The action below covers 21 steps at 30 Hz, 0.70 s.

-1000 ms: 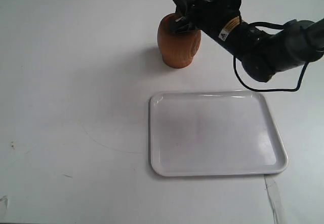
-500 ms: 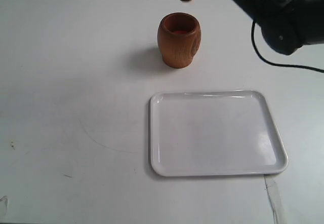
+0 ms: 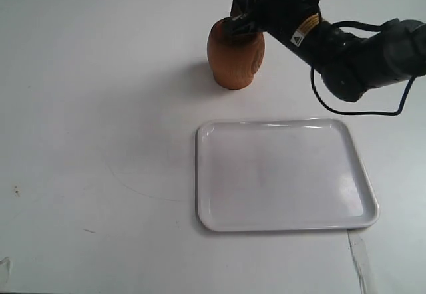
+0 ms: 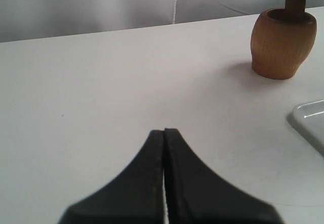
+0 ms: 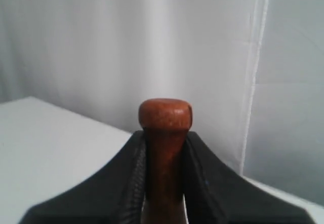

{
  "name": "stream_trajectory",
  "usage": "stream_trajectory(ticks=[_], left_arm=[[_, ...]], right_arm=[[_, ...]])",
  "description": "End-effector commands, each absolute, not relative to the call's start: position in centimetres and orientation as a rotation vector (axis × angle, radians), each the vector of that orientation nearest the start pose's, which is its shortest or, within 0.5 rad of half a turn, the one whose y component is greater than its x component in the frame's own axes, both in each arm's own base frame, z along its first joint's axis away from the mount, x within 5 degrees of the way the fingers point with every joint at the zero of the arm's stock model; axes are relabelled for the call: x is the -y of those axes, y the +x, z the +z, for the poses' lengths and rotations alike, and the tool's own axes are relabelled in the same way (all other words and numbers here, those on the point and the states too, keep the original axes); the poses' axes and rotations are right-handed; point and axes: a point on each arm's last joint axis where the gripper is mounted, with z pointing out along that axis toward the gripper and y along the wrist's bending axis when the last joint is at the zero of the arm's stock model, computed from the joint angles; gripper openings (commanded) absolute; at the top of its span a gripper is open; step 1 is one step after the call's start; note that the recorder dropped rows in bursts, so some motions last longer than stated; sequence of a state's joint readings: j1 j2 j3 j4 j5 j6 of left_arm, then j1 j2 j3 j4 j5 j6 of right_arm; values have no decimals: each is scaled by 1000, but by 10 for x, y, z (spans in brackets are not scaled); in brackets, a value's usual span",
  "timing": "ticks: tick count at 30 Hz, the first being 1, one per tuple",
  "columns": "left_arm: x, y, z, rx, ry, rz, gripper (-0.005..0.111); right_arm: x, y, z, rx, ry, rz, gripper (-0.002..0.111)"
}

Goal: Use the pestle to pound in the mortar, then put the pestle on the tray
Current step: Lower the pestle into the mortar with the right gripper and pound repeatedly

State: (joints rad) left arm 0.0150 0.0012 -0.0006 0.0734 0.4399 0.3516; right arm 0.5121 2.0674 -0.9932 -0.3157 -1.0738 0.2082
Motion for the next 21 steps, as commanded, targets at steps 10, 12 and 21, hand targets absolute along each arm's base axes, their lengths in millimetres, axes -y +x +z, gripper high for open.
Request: stream_trajectory(ticks=[10,12,21], left_arm=[[-3,51,174,-1897,361,302,0],[-3,51,174,-1897,361,302,0],[-3,51,174,-1897,361,302,0]], right_arm=[[-212,330,257,-1245,-535,639,0],[-215,336,235,-1317,-565,630,0],[-221,351,117,-1633,-584,615,0]])
